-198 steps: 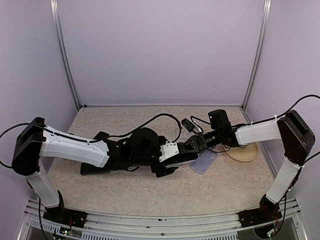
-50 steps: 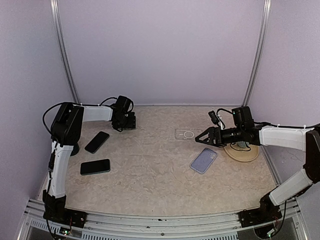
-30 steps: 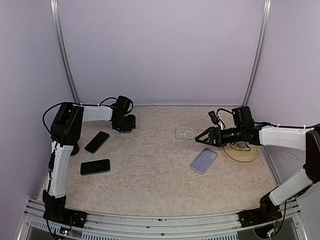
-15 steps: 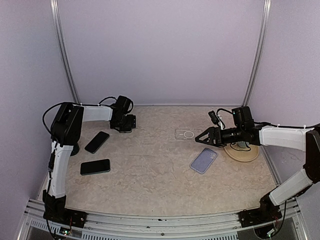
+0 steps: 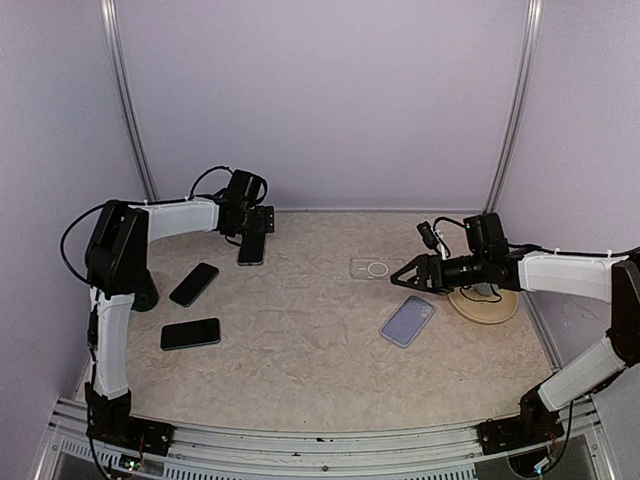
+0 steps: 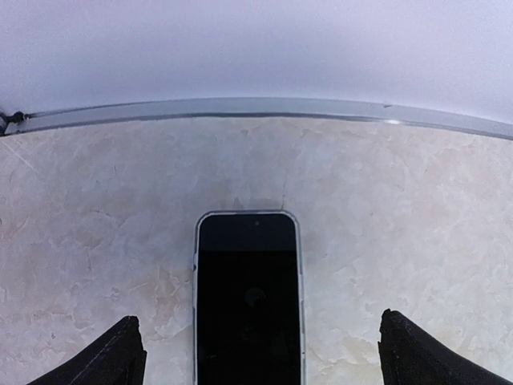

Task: Put the phone into the phone case
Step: Move the phone to the center of the board.

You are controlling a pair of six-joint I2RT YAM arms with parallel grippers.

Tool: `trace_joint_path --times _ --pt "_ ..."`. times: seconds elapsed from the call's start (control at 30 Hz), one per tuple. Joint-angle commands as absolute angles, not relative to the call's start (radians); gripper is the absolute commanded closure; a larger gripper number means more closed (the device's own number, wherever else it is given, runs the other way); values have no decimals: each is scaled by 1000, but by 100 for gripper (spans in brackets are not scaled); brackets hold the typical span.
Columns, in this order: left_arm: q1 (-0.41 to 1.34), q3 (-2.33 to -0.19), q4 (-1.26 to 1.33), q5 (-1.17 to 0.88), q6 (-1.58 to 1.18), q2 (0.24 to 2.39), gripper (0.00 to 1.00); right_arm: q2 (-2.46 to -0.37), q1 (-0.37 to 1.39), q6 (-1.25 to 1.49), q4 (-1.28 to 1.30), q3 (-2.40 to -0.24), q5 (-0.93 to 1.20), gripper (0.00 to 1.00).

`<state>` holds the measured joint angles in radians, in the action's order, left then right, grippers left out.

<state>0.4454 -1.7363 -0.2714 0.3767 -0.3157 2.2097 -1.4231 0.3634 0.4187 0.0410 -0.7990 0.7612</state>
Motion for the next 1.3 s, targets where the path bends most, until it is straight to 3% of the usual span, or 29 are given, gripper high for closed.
trace_joint_path --times 0.0,0.43,0.6,1.0,1.27 --pt "480 -1706 -224 432 -276 2126 1 -1414 354 371 93 -815 690 0" --pt "625 -1556 -148 808 -273 1970 1 -1383 356 302 215 -862 416 0" --pt "630 -1372 -50 779 -337 1860 1 -1363 356 325 215 -840 322 0" --pt "654 -1075 53 608 -308 1640 1 -1398 356 325 125 -810 525 0" --pt "657 -919 84 585 -275 1549 1 -1411 356 338 157 -836 423 0"
